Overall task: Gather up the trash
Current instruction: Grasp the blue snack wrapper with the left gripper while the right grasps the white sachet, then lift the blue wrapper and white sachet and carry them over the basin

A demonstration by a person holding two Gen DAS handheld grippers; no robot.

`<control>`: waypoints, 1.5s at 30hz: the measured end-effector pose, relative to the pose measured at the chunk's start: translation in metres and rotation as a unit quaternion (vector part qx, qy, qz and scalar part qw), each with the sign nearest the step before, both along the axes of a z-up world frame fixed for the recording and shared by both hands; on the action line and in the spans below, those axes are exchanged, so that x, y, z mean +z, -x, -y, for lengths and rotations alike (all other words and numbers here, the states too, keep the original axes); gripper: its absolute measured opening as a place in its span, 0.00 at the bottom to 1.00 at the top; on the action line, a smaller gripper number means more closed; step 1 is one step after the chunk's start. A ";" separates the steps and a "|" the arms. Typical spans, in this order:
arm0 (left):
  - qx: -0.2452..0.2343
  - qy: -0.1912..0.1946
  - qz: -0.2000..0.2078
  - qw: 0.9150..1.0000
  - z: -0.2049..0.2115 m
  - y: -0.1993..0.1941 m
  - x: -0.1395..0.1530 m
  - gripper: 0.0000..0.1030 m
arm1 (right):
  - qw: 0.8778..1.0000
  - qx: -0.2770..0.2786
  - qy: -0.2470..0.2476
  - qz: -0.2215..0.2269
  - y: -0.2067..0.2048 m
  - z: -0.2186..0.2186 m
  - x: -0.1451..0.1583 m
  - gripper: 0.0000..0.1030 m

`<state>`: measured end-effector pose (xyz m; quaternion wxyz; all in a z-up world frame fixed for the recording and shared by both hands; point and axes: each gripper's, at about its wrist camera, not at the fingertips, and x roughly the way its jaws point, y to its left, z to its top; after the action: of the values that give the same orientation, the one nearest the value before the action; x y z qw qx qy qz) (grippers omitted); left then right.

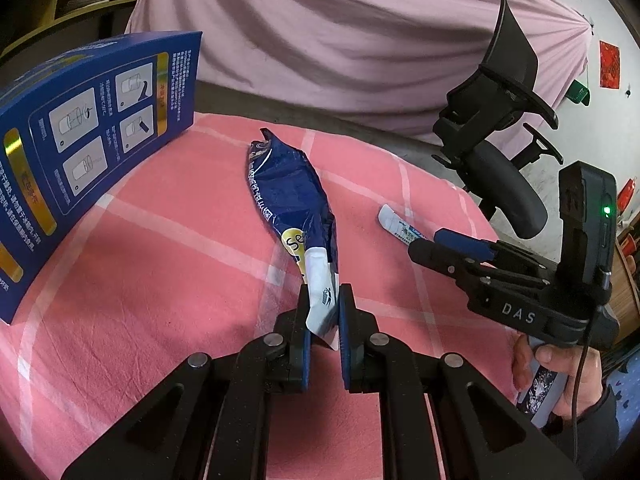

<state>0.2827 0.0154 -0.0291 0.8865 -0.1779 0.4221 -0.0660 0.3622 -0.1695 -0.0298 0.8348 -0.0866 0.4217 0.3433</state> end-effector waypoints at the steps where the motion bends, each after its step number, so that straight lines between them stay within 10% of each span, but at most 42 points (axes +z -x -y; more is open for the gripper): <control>1: 0.000 0.000 0.000 1.000 0.000 0.000 0.000 0.10 | 1.000 0.003 0.004 0.002 0.001 -0.002 0.000 0.48; 9: 0.000 0.005 0.004 1.000 -0.006 0.003 -0.002 0.10 | 0.998 0.017 0.056 0.026 0.012 -0.019 -0.004 0.20; 15: 0.011 -0.014 0.009 1.000 -0.002 0.009 0.002 0.11 | 0.998 0.013 0.056 0.024 0.017 -0.014 -0.004 0.19; 24: 0.045 -0.024 0.032 0.998 -0.003 0.024 0.008 0.45 | 0.999 -0.009 0.031 0.013 0.024 0.001 -0.001 0.19; 45: 0.050 -0.054 0.043 0.996 0.008 0.020 0.010 0.12 | 0.998 -0.035 0.022 0.055 0.039 0.010 0.010 0.19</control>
<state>0.2625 0.0078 -0.0192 0.9142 -0.1478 0.3774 -0.0064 0.3232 -0.1796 -0.0199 0.8660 -0.1086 0.3856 0.2992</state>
